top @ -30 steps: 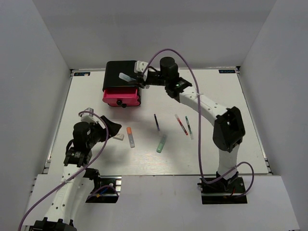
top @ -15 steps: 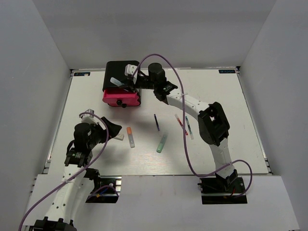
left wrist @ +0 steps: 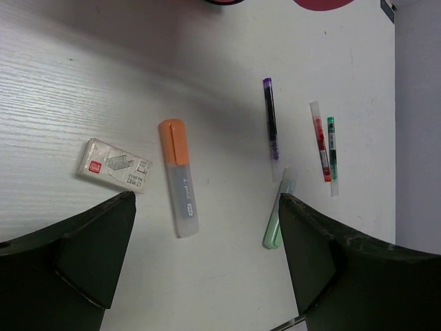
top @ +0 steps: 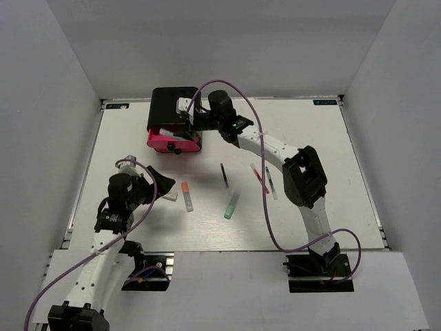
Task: Sort the stationery into containers
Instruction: Place the pen in the drawer, then pick up the pen from the center of the board.
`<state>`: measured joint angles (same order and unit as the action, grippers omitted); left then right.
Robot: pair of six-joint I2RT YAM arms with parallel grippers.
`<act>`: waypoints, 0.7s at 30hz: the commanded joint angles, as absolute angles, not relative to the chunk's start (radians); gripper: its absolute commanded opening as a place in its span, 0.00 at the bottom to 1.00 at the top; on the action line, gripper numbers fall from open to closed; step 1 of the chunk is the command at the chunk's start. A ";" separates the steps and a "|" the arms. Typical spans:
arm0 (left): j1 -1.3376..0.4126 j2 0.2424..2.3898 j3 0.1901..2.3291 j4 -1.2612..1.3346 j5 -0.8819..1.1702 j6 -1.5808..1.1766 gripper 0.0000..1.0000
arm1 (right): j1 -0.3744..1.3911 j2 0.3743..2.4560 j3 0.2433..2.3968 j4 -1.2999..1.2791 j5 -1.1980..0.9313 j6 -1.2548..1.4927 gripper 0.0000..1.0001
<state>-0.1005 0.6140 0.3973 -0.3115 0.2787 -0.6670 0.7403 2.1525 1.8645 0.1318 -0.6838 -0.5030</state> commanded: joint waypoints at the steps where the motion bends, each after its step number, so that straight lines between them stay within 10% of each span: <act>1: -0.104 0.620 0.419 -0.279 0.299 -0.663 0.94 | 0.738 2.137 1.895 0.120 -0.689 -0.529 0.55; 11: -0.104 0.712 0.483 -0.279 0.319 -0.652 0.79 | 0.723 1.985 1.757 0.270 -0.605 -0.453 0.47; 16: -0.104 0.802 0.521 -0.261 0.351 -0.634 0.42 | 0.722 1.818 1.560 0.410 -0.267 -0.414 0.13; 21: -0.124 0.877 0.531 -0.242 0.397 -0.634 0.42 | 0.686 1.688 1.408 0.209 -0.210 -0.406 0.65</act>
